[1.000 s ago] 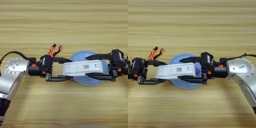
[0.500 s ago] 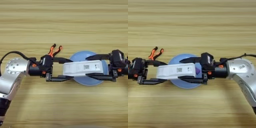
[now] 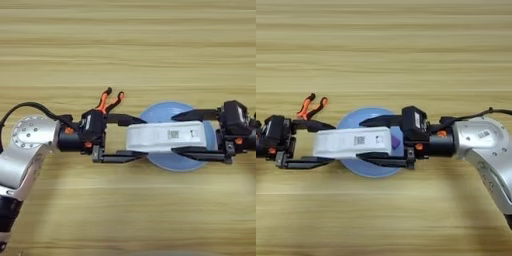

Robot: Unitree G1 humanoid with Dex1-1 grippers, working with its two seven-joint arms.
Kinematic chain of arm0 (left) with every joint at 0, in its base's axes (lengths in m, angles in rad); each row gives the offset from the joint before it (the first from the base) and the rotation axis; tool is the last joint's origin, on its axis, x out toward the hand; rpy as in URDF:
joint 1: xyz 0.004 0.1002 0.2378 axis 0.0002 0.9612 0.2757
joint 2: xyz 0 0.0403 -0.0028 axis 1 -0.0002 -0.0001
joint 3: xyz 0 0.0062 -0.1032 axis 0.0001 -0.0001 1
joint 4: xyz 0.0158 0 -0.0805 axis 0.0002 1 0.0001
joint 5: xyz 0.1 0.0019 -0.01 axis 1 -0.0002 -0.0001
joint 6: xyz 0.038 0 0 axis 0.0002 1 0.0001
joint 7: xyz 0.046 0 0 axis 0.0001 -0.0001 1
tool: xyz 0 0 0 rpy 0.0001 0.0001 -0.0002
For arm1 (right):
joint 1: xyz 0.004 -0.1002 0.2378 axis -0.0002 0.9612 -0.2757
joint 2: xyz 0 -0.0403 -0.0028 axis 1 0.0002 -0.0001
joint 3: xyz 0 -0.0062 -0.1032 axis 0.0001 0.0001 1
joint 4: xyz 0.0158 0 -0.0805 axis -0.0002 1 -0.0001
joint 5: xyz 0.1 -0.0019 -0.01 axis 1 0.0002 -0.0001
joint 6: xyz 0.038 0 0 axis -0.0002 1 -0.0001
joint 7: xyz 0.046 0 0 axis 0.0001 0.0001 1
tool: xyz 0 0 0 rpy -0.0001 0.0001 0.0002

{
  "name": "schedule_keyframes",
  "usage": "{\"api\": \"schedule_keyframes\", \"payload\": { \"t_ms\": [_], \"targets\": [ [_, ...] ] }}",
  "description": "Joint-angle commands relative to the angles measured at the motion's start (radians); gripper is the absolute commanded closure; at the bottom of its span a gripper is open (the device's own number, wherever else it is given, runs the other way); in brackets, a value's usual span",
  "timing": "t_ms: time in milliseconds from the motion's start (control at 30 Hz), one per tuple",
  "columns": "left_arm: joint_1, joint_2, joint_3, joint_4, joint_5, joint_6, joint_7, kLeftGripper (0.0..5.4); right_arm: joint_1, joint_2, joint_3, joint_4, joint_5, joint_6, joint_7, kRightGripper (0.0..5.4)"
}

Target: Move the objects on the table

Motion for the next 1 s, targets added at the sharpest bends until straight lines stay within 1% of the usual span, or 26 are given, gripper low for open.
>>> {"api": "schedule_keyframes", "payload": {
  "t_ms": [33,100,167,200,233,400,433,633,767,900,967,1000],
  "targets": [
    [-0.016,0.002,0.01,-0.012,-0.002,-0.005,0.012,1.74,0.0,-0.002,0.004,0.002,-0.009,-0.007,0.01,2.5],
    [-0.016,0.003,0.01,-0.012,-0.002,-0.006,0.013,1.61,0.001,-0.001,0.004,0.002,-0.009,-0.008,0.009,2.5],
    [-0.016,0.003,0.009,-0.012,-0.002,-0.007,0.014,1.31,0.001,0.0,0.004,0.002,-0.009,-0.009,0.009,2.5],
    [-0.016,0.003,0.009,-0.012,-0.002,-0.007,0.014,1.27,0.001,0.0,0.004,0.002,-0.009,-0.009,0.008,2.5],
    [-0.016,0.002,0.009,-0.012,-0.002,-0.007,0.014,1.1,0.002,0.0,0.003,0.003,-0.009,-0.009,0.008,2.5],
    [-0.016,0.0,0.009,-0.011,-0.001,-0.009,0.016,0.66,0.002,0.001,0.002,0.004,-0.009,-0.011,0.008,2.5],
    [-0.015,0.0,0.009,-0.011,-0.001,-0.009,0.016,0.5,0.002,0.002,0.002,0.004,-0.009,-0.011,0.008,2.5],
    [-0.013,-0.002,0.011,-0.014,-0.004,-0.01,0.019,0.02,0.01,0.005,0.001,0.015,-0.012,-0.013,0.005,2.5],
    [-0.013,-0.006,0.018,-0.017,-0.011,-0.01,0.027,0.0,0.041,0.012,-0.001,0.025,-0.007,-0.018,0.003,2.5],
    [-0.018,-0.012,0.031,-0.017,-0.027,-0.003,0.039,0.0,0.103,0.016,0.004,0.021,-0.002,-0.023,0.006,2.5],
    [-0.021,-0.014,0.034,-0.015,-0.035,-0.002,0.045,0.0,0.121,0.018,0.008,0.022,-0.001,-0.021,0.009,2.5],
    [-0.022,-0.016,0.036,-0.014,-0.039,-0.001,0.047,0.0,0.135,0.017,0.017,0.03,-0.01,-0.025,0.011,2.5]
  ]
}}
